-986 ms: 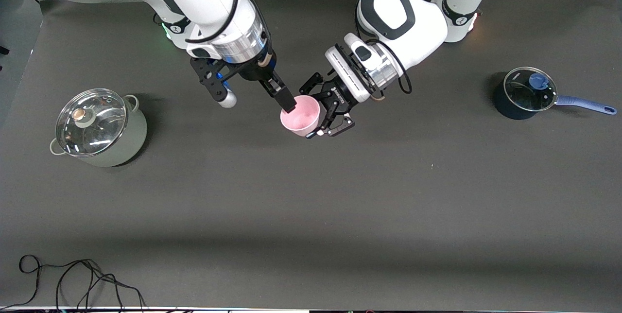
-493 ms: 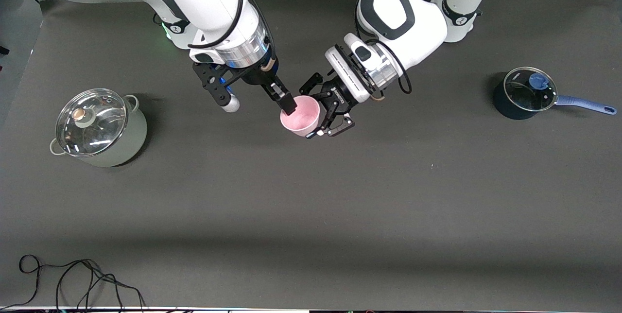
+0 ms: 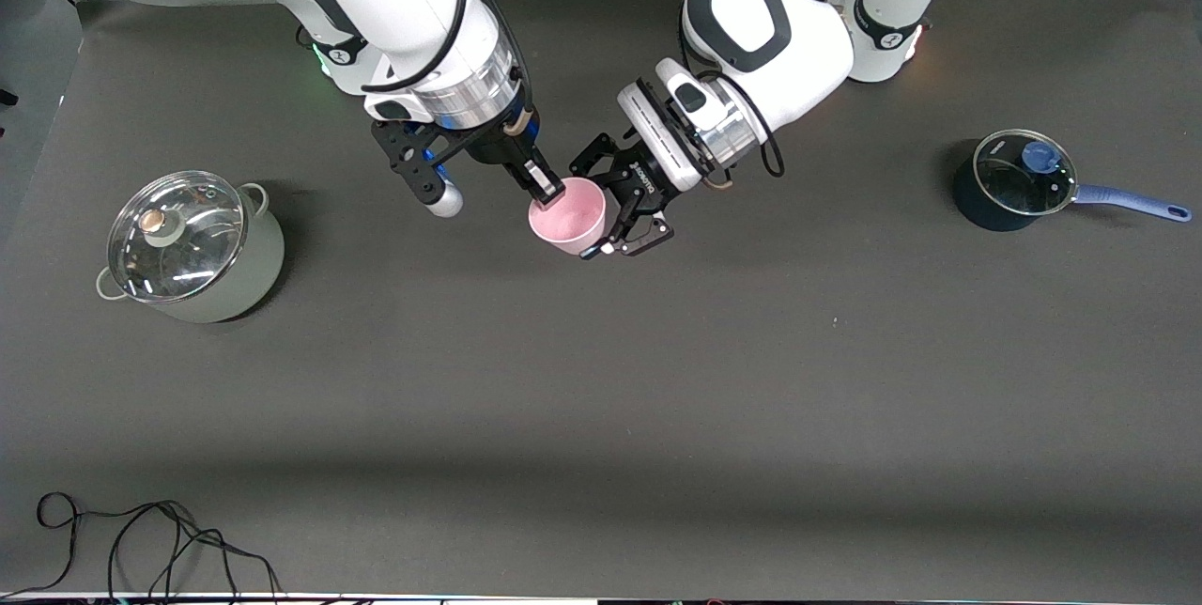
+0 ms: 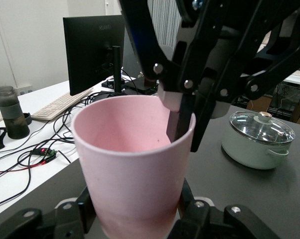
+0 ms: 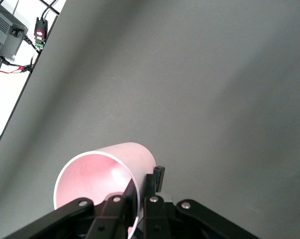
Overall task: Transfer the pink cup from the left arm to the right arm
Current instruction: 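Close the right gripper on the cup rim while the left gripper holds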
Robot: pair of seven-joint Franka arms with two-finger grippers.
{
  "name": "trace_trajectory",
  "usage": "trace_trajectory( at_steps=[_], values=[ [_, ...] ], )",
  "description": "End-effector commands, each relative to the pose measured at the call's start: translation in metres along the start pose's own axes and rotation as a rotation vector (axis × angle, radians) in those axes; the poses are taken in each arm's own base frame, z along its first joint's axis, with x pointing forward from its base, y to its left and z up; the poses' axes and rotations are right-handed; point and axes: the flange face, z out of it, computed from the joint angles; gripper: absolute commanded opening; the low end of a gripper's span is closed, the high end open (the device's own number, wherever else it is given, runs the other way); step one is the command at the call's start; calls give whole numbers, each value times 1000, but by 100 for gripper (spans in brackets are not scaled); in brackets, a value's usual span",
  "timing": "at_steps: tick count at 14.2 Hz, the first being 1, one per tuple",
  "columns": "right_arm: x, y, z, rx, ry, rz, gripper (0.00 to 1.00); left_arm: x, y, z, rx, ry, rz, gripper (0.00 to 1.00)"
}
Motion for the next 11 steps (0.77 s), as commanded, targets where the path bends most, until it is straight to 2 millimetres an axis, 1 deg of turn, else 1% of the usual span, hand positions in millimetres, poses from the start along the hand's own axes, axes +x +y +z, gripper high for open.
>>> trace_trajectory(
  at_steps=[1, 2, 3, 4, 5, 6, 8, 10, 11],
  values=[
    [4, -1, -2, -11, 20, 1, 0, 1, -14, 0, 38, 1, -41, 32],
    [5, -1, -2, -11, 20, 0, 0, 1, -16, 0, 42, 2, -45, 33],
    [6, -1, -3, -9, 20, 0, 0, 2, -16, 0, 43, 2, -44, 37],
    [6, -1, -3, -9, 20, 0, 0, 3, -13, 2, 38, 3, -42, 47],
    [8, -1, -4, -7, 21, 1, 0, 4, -14, 1, 40, 7, -45, 58],
    [8, -1, -4, -7, 20, 1, 0, 5, -13, 2, 39, 8, -52, 63],
    [8, -1, -4, -7, 20, 1, 0, 5, -15, 1, 45, 8, -55, 79],
    [8, -1, -4, -7, 21, 1, 0, 5, -14, 1, 46, 6, -54, 99],
    [9, -1, -5, -6, 22, 2, 0, 4, -16, 0, 52, 4, -53, 99]
  ],
)
